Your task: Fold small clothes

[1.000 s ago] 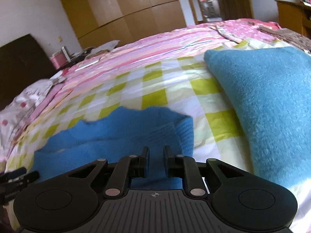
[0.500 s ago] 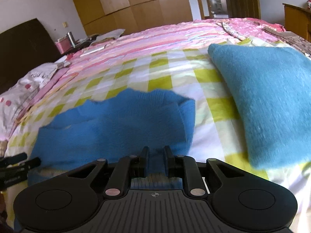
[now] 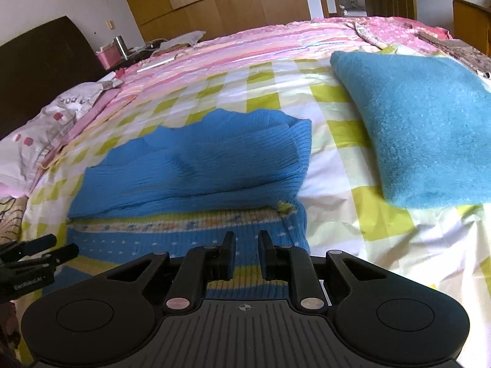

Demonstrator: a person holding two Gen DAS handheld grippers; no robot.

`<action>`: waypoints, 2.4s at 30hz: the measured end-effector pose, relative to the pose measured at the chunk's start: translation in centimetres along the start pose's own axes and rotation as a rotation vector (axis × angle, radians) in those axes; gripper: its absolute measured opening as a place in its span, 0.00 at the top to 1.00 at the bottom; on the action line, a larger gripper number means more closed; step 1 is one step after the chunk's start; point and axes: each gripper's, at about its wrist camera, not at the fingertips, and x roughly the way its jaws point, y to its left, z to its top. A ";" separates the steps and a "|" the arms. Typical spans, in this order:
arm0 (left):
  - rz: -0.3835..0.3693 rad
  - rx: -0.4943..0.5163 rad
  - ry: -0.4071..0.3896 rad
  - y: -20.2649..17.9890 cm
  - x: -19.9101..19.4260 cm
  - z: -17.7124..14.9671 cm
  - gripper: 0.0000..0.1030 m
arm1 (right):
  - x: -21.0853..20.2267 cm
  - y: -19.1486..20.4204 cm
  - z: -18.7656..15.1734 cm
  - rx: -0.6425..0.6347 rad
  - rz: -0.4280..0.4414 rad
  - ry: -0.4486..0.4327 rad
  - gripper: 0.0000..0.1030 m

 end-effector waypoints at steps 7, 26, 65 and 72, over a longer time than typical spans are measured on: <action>-0.003 -0.018 -0.007 0.4 -1.4 -0.6 0.39 | -1.4 0.4 -1.2 -0.010 0.000 0.007 0.80; -0.018 -0.038 0.009 0.8 -2.5 -2.2 0.39 | -2.3 0.8 -2.9 0.008 -0.002 0.031 0.80; -0.059 0.008 0.134 -0.9 -5.4 -5.6 0.38 | -4.6 0.3 -6.6 0.012 -0.006 0.075 0.67; -0.065 0.029 0.150 -1.6 -6.0 -6.3 0.38 | -5.4 0.0 -7.2 0.008 -0.010 0.082 0.63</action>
